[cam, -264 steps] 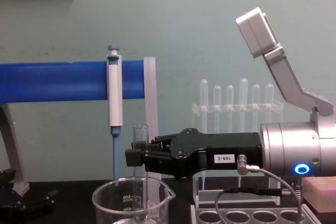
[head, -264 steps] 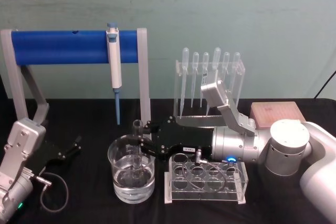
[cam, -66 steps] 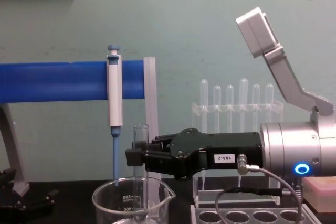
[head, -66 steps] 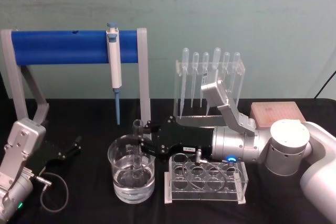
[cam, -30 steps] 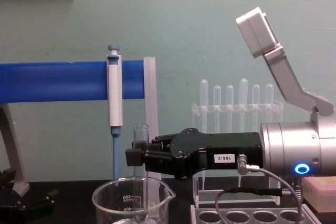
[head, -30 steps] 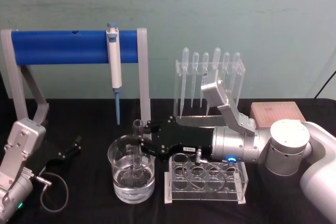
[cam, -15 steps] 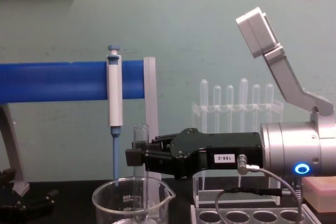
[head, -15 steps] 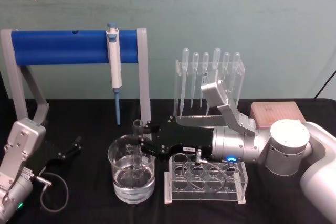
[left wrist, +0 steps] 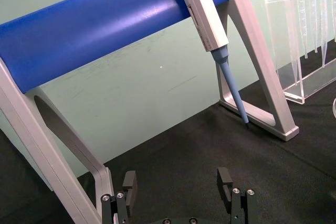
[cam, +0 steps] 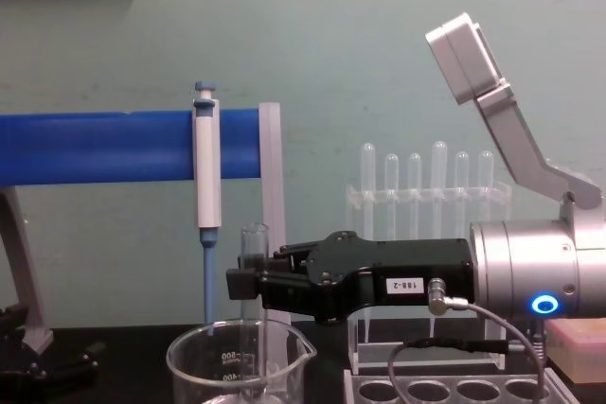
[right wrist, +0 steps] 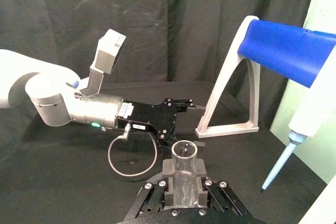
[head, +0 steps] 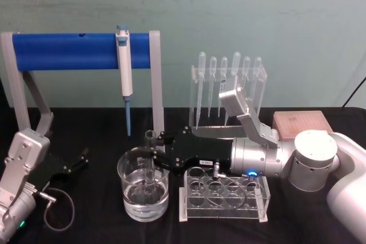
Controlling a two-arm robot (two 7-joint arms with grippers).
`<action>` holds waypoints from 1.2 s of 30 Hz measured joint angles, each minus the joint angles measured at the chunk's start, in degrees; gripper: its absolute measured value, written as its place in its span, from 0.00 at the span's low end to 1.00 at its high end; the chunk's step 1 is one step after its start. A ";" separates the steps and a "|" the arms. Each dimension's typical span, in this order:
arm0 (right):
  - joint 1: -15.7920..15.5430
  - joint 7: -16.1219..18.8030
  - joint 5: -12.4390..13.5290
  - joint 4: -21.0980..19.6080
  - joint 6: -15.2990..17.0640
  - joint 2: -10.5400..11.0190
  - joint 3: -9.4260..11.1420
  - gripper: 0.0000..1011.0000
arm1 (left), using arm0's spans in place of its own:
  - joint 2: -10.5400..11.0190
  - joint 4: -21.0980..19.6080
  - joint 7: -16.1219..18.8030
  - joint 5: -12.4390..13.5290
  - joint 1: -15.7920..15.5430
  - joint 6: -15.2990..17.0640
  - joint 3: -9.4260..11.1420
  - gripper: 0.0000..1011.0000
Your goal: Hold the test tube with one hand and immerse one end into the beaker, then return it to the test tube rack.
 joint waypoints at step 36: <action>2.89 -1.70 3.37 -8.47 6.27 2.57 2.13 0.23 | 0.00 0.00 0.00 0.00 -0.01 0.00 0.00 0.99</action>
